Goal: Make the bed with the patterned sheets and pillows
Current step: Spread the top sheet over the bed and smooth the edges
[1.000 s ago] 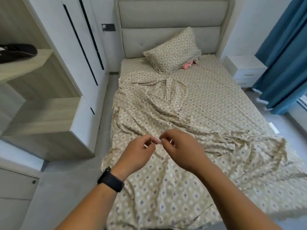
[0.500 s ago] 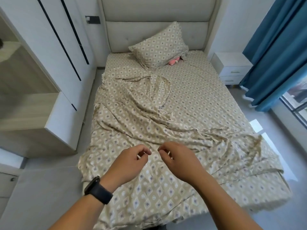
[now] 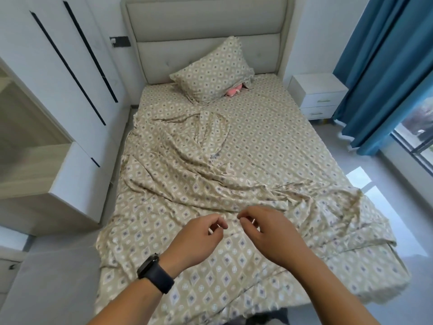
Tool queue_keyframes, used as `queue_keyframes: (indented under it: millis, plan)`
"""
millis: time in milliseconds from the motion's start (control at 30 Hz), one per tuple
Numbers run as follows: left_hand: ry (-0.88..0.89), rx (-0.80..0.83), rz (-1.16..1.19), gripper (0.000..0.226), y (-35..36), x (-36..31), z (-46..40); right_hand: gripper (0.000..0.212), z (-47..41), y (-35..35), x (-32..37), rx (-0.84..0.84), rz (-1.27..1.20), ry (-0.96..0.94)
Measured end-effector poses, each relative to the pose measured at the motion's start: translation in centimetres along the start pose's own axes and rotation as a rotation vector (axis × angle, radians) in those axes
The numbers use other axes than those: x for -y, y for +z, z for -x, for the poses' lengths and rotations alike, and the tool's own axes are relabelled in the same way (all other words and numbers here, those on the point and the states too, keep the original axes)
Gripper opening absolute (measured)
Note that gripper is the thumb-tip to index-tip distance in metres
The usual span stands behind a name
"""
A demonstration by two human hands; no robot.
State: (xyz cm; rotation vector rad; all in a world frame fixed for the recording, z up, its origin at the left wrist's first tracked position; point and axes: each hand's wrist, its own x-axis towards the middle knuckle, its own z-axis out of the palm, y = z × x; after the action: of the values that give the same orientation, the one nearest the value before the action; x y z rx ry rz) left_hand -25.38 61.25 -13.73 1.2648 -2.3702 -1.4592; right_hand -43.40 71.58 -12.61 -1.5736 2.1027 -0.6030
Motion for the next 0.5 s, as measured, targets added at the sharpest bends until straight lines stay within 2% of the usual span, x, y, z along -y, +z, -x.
queue_keyframes:
  millis: [67,200,300,500]
  plan:
    - [-0.048,-0.053,-0.022,0.015,2.0,-1.1,-1.1,0.019,-0.6,-2.3,-2.2,0.023,0.012,-0.067]
    - [-0.100,-0.102,0.091,0.017,8.1,-5.7,-2.8,0.017,-0.4,-7.6,-8.5,0.028,0.011,-0.129]
    - [-0.095,-0.071,0.090,0.017,13.2,-9.8,-4.4,0.015,0.0,-11.6,-13.7,0.047,0.041,-0.107]
    - [-0.049,0.019,-0.038,0.015,16.1,-14.5,-6.8,0.014,1.3,-13.9,-17.7,0.010,-0.041,-0.090]
